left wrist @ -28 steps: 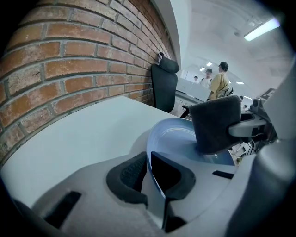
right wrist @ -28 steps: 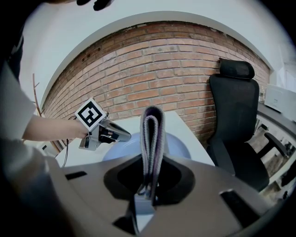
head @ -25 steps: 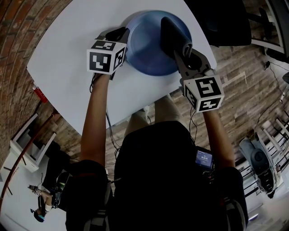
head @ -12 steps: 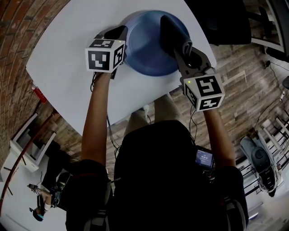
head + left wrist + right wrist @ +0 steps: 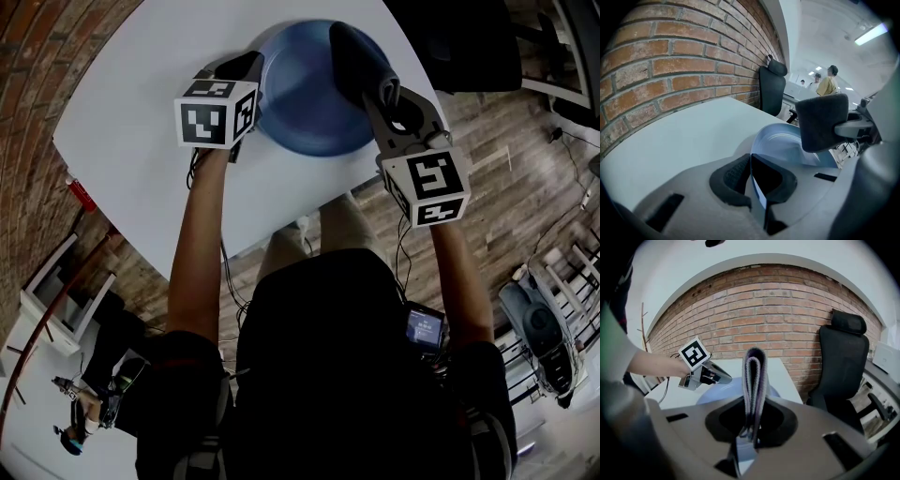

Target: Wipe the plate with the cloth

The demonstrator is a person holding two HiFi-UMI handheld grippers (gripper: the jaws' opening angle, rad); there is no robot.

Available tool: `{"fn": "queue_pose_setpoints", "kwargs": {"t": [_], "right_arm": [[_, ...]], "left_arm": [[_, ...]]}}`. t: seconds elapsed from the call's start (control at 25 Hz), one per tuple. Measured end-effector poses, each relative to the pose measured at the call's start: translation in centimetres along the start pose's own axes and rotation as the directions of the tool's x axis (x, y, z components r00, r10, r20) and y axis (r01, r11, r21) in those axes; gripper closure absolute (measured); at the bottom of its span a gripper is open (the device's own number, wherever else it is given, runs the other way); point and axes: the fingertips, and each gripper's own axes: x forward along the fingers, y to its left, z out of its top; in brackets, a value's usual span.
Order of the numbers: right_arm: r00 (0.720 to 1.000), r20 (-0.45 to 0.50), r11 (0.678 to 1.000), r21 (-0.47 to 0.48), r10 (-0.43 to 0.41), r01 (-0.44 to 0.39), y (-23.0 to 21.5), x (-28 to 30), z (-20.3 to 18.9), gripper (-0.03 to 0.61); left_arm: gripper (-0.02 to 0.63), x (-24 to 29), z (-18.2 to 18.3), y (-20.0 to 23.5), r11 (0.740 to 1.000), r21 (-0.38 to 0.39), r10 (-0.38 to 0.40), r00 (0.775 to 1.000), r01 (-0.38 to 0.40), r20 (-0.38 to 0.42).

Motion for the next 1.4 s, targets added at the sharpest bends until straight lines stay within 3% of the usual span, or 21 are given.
{"fn": "queue_pose_setpoints", "kwargs": {"t": [0.24, 0.4, 0.68, 0.92, 1.12, 1.4], "right_arm": [[0.999, -0.013, 0.984, -0.177, 0.03, -0.031, -0.1, 0.7, 2.3, 0.526], [0.998, -0.045, 0.943, -0.33, 0.038, -0.051, 0.3, 1.4, 2.7, 0.526], [0.997, -0.076, 0.878, -0.475, 0.024, -0.057, 0.7, 2.7, 3.1, 0.526], [0.987, -0.162, 0.75, -0.655, -0.017, -0.094, 0.5, 3.9, 1.8, 0.526], [0.967, -0.255, 0.707, -0.687, -0.021, -0.166, 1.3, 5.2, -1.0, 0.526], [0.928, -0.37, 0.685, -0.687, -0.039, -0.245, 2.0, 6.5, -4.7, 0.526]], "left_arm": [[0.586, -0.1, -0.1, 0.2, 1.0, -0.002, 0.005, 1.0, -0.005, 0.007], [0.586, 0.0, -0.1, 0.1, 1.0, 0.0, 0.005, 1.0, -0.005, 0.005], [0.586, 0.4, -0.2, 0.1, 1.0, -0.001, 0.003, 1.0, -0.003, 0.005], [0.586, 0.4, 0.2, -0.3, 1.0, -0.003, 0.005, 1.0, -0.004, 0.009], [0.586, 0.1, 0.3, -0.1, 1.0, 0.001, 0.005, 1.0, -0.005, 0.01], [0.586, -0.4, 0.0, 0.2, 1.0, -0.004, 0.006, 1.0, -0.006, 0.016]]}}
